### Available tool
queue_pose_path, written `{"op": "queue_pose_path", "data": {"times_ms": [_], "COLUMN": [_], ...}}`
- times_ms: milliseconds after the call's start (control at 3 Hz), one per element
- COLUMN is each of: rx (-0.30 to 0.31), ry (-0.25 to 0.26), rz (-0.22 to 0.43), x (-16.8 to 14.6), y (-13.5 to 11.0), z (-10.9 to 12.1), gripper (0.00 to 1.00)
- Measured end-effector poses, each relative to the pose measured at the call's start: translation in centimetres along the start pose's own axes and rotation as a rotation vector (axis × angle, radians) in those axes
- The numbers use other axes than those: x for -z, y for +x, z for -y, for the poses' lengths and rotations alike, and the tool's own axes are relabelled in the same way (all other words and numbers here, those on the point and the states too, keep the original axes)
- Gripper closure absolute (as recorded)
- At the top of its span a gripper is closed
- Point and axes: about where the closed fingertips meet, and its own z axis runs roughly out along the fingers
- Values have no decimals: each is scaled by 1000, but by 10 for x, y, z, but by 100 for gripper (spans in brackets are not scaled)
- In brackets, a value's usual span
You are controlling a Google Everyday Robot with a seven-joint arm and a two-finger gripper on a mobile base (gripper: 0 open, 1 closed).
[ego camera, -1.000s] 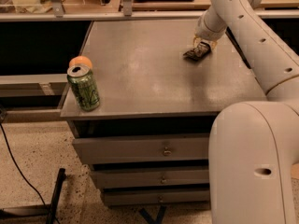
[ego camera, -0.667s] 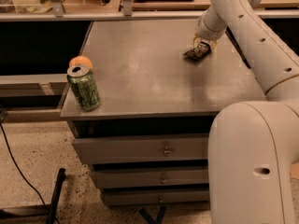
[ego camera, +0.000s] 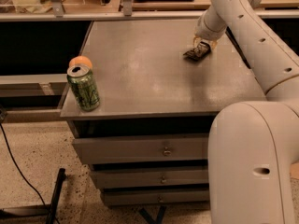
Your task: Move rxbar chocolate near green can
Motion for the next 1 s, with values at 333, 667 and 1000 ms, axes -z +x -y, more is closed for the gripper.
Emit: {"op": "queue_pose_path", "data": {"times_ms": [333,667,1000], "rx": [0,0,0], "ry": [0,0,0], "rz": [0,0,0], "x": [0,0,0], "y": [0,0,0], "z": [0,0,0], "gripper": [100,100,100]}}
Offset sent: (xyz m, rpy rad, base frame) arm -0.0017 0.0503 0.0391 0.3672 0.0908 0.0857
